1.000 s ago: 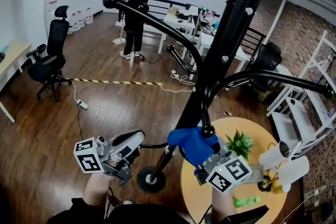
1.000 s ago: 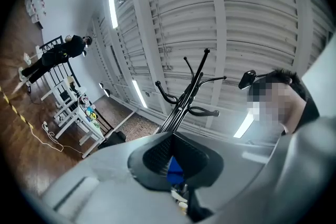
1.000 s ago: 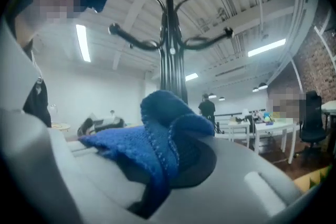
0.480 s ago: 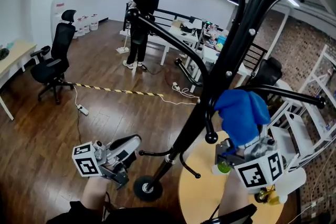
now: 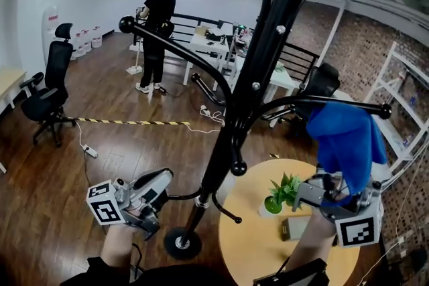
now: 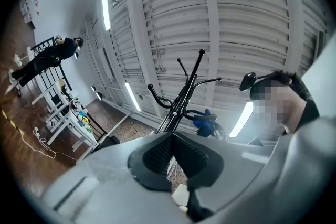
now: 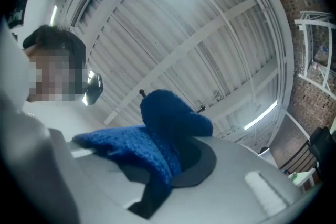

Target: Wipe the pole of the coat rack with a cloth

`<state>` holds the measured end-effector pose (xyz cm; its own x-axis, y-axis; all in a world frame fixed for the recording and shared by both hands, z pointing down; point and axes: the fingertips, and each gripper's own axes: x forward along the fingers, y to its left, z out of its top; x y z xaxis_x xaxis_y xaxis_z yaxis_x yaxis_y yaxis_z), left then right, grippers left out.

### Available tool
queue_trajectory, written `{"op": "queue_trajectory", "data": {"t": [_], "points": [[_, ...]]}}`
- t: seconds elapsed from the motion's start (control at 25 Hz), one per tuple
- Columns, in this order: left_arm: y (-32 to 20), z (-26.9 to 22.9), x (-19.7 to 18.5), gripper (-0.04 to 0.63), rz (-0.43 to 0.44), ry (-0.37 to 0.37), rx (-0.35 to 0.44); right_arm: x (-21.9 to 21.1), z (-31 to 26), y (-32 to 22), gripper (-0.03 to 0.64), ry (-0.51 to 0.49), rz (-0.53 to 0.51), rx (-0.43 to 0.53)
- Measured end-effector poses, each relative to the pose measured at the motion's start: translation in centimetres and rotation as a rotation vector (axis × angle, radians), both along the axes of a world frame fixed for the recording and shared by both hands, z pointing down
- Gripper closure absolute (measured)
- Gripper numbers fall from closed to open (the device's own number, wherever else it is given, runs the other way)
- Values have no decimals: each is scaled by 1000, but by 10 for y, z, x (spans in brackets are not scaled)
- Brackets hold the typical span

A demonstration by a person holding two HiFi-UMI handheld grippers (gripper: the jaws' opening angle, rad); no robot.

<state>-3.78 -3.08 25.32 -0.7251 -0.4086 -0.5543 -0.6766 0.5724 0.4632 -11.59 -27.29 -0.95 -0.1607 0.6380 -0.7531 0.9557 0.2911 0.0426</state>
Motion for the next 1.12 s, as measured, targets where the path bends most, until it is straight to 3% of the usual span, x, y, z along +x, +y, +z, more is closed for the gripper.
{"op": "queue_trajectory", "data": {"t": [0.16,0.36,0.68,0.84,0.96,1.12], "points": [[-10,0,-6,592,26,-2,-15,2,-6,-20,594,-11,39,-21],[-13,4,0,592,21,8,-18,1,1,-7,594,-20,57,-14],[2,9,26,592,-34,40,-2,-20,48,82,594,54,2,192],[11,14,34,592,-62,57,-5,-44,97,125,594,116,14,332],[13,18,37,592,-76,74,2,-37,139,134,595,102,74,413],[12,21,35,592,-76,85,1,-42,205,135,594,207,74,501]]}}
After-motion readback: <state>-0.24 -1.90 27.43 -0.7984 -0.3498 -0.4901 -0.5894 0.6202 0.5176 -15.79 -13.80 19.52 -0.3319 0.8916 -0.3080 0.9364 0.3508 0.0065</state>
